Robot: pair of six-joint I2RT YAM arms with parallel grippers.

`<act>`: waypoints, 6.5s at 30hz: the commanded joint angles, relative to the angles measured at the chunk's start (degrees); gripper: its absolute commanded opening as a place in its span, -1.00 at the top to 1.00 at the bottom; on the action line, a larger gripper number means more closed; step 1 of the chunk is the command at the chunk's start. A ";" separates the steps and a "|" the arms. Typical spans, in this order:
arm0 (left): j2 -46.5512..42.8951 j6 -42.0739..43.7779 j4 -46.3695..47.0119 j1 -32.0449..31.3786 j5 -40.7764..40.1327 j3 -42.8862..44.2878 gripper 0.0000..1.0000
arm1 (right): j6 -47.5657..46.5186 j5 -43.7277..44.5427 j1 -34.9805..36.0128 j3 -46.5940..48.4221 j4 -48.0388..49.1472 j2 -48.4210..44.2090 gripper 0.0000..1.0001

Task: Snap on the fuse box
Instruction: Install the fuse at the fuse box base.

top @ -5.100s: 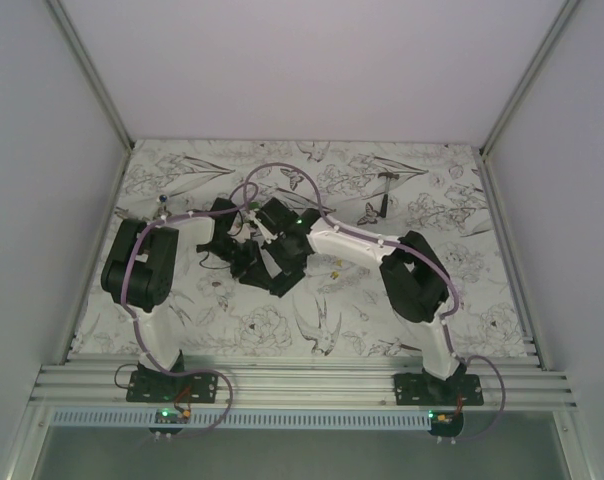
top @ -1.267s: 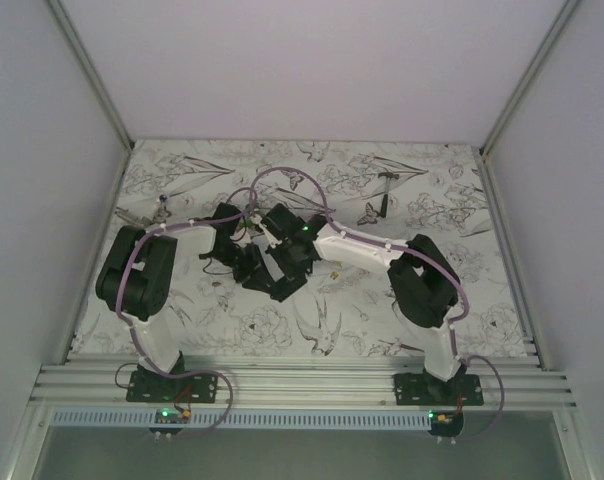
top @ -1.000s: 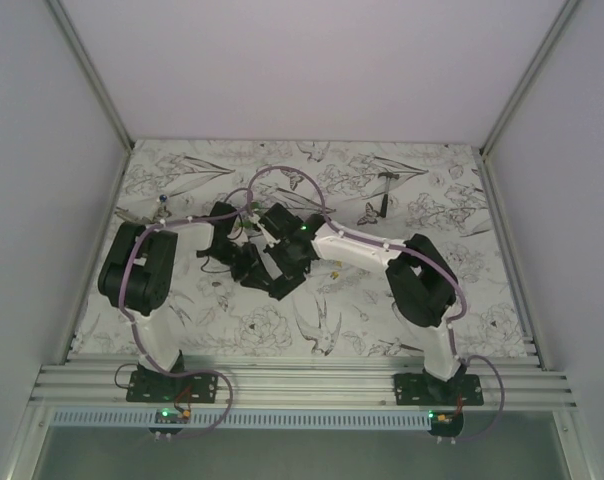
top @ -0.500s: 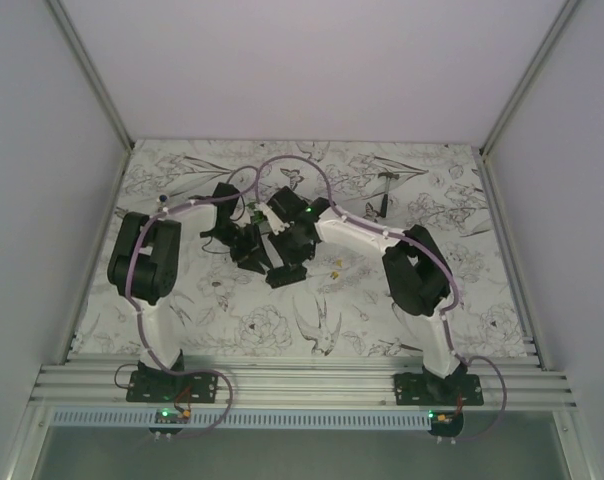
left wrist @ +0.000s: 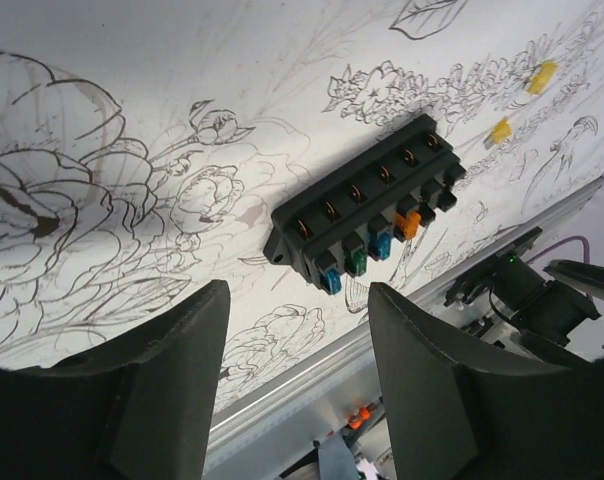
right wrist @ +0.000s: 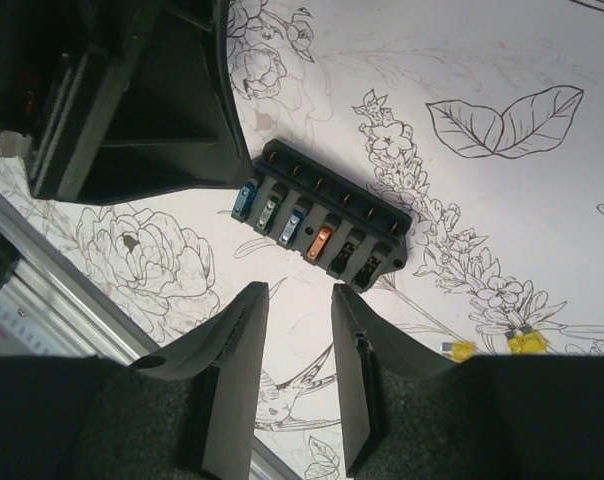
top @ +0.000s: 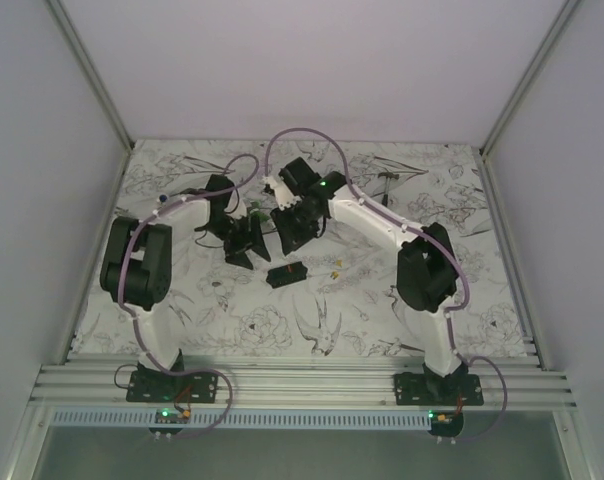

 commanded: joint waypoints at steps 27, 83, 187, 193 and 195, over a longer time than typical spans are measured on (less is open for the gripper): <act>-18.89 -13.31 26.21 -7.67 -11.76 -23.83 -0.24 | 13.10 4.93 0.53 -26.16 25.50 -9.40 0.45; -12.12 -10.25 25.28 -9.80 -8.71 -20.78 0.24 | 17.73 13.01 1.92 -12.80 3.90 6.20 1.00; -18.40 -18.61 28.60 -13.03 -6.67 -29.65 0.22 | 16.28 17.80 9.73 -22.01 2.62 -1.16 1.00; -17.87 -18.69 28.62 -13.03 -6.98 -30.36 0.23 | 16.82 22.54 9.44 -23.78 1.13 3.81 1.00; -17.85 -18.75 28.61 -13.03 -7.12 -30.63 0.24 | 16.86 24.79 9.29 -24.21 0.50 5.52 1.00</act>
